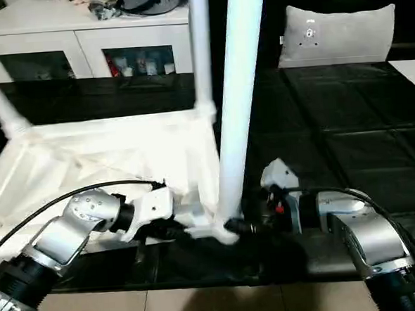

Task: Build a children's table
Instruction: Rotate leg to tighten

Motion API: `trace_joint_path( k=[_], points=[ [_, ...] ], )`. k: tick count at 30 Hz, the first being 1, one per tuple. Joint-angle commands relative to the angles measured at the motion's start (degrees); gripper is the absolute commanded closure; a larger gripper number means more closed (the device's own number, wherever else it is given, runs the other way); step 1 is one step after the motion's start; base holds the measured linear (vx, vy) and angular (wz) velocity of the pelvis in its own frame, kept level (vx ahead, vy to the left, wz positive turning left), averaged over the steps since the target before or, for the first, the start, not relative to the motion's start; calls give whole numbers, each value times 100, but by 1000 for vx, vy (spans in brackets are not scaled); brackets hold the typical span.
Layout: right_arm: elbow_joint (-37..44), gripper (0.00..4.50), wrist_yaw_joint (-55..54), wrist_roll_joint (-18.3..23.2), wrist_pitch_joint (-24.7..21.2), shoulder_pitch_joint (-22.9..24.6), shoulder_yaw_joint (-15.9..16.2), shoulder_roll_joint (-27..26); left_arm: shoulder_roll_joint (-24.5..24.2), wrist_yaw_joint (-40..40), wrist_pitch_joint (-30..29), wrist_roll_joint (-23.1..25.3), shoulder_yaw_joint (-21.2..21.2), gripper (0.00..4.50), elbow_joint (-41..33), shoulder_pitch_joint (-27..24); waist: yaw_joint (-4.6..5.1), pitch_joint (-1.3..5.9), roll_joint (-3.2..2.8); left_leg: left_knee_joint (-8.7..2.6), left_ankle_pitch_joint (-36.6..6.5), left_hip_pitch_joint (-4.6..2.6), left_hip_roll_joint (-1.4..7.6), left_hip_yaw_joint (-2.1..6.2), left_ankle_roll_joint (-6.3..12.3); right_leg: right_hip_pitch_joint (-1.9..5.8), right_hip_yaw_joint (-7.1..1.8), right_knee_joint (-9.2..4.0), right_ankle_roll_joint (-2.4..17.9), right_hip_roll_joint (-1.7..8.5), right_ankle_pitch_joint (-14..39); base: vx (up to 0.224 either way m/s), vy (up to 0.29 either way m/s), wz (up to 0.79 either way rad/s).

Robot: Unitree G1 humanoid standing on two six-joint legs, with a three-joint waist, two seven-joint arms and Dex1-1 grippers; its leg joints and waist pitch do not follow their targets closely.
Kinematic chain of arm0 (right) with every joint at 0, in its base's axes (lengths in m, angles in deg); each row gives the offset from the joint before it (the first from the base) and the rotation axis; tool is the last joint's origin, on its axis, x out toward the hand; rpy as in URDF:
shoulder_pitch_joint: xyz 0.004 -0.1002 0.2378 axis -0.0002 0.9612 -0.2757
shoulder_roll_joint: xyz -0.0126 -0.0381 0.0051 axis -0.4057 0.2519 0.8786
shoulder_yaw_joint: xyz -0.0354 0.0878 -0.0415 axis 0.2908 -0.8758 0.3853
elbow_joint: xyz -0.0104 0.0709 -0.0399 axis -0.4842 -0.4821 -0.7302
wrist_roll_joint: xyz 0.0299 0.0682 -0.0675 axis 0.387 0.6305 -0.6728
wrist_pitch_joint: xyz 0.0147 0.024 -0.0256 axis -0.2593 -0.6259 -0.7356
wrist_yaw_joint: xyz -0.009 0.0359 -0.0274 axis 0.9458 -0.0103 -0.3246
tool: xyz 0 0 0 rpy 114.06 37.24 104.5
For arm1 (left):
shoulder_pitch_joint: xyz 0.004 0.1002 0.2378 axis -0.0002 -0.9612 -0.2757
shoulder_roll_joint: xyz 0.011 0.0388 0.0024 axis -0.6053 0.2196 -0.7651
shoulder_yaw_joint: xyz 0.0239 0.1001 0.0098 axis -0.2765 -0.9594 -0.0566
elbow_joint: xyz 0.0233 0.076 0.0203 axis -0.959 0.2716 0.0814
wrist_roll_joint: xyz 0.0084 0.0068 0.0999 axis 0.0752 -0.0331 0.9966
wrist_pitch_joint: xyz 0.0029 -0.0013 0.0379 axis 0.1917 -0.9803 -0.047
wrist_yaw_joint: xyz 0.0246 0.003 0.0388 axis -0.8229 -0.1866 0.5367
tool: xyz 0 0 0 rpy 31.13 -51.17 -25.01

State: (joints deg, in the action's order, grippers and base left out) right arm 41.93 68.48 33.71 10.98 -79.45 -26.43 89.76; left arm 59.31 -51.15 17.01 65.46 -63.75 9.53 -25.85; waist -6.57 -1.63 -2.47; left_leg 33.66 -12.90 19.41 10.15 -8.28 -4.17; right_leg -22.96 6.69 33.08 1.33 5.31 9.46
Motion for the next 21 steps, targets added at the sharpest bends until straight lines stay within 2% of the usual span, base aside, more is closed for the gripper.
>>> trace_joint_path(
  k=[1,7,12,13,21],
  points=[
    [95,73,73,13,45,-94,48,17,-47,-234,43,143,-335,450,0,-24,9,279,82,-388,-565,78,287,4,492,363,-339,-343,1022,380,1451,0,0,0],
    [36,147,146,-3,118,-140,154,-17,-8,-318,95,76,-362,450,-16,-3,7,291,83,-375,-505,81,279,1,480,366,-336,-333,1011,375,1402,0,0,0],
    [26,179,179,-4,120,-138,215,-42,15,-355,136,79,-365,450,14,-7,3,295,79,-371,-464,82,283,4,498,370,-335,-320,1048,369,1294,0,0,0],
    [28,200,182,2,115,-136,223,-48,17,-361,142,80,-363,450,24,-5,3,295,76,-371,-481,81,280,2,492,372,-334,-321,1048,370,1320,0,0,0],
    [99,233,261,127,-9,-38,270,-61,32,-362,89,38,-323,450,47,-36,11,287,82,-379,-570,80,275,3,456,372,-331,-344,969,366,1517,0,0,0]
  ],
)
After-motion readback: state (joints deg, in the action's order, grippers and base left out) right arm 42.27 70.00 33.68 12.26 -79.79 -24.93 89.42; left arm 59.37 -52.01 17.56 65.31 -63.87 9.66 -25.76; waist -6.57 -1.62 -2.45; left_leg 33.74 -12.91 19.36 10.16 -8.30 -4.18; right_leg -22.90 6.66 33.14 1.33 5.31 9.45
